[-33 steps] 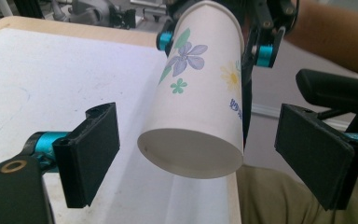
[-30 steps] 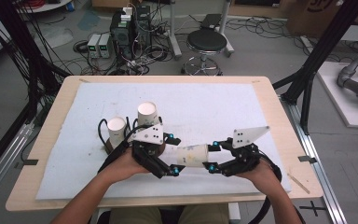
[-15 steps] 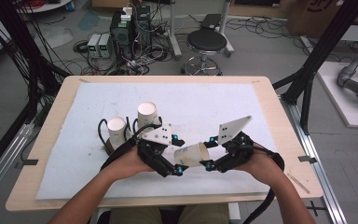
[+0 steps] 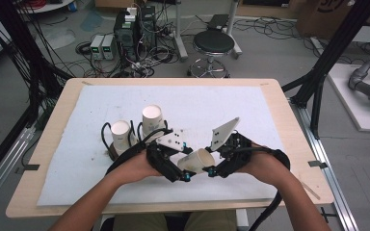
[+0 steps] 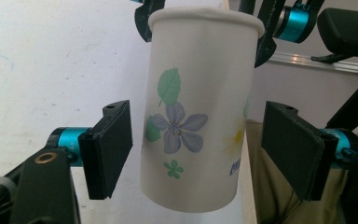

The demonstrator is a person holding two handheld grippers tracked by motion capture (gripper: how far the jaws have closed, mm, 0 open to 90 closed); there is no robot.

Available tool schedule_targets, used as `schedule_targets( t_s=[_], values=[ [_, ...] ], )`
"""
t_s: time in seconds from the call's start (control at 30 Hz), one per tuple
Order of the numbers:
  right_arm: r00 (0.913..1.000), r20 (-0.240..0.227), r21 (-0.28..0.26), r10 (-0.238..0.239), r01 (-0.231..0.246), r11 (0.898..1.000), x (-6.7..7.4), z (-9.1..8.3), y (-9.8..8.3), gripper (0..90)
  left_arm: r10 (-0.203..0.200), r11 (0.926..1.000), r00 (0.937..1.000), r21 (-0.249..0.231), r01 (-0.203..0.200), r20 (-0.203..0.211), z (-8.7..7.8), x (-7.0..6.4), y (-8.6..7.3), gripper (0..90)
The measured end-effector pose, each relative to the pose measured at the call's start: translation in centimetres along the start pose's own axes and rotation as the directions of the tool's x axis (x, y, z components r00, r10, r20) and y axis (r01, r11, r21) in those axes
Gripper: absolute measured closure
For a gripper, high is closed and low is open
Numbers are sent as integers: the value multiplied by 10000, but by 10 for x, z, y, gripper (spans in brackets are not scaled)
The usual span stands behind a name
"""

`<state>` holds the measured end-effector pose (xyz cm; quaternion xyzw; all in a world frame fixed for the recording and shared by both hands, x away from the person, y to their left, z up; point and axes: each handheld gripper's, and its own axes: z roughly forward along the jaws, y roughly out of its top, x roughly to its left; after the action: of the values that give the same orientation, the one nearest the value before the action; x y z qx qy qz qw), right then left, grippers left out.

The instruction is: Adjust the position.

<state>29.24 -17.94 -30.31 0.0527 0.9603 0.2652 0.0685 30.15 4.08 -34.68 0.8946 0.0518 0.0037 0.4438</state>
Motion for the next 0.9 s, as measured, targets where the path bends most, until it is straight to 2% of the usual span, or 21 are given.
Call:
schedule_targets(
  t_s=[0.37, 0.43, 0.5, 0.73, 0.9],
  values=[
    [9997, -194, 689, -144, 157, 9975, 3, 5, 10, 397, -84, 9995, 9996, 290, 76, 287, 6, 0, -1, 315],
    [9996, -250, 798, -107, 127, 9967, 4, 6, 11, 394, -9, 9994, 9994, 359, -4, 352, 7, -1, -1, 348],
    [9993, -331, 792, -166, 191, 9967, 4, 7, 12, 393, 57, 9989, 9993, 453, -73, 363, 8, 0, -1, 375],
    [9986, -449, 918, -265, 305, 9953, 6, 7, 15, 404, 53, 9982, 9984, 590, -87, 565, 11, -2, -1, 387],
    [9978, -579, 793, -312, 358, 9962, 6, 8, 16, 394, -98, 9983, 9980, 578, 62, 622, 14, -3, -1, 388]
  ],
)
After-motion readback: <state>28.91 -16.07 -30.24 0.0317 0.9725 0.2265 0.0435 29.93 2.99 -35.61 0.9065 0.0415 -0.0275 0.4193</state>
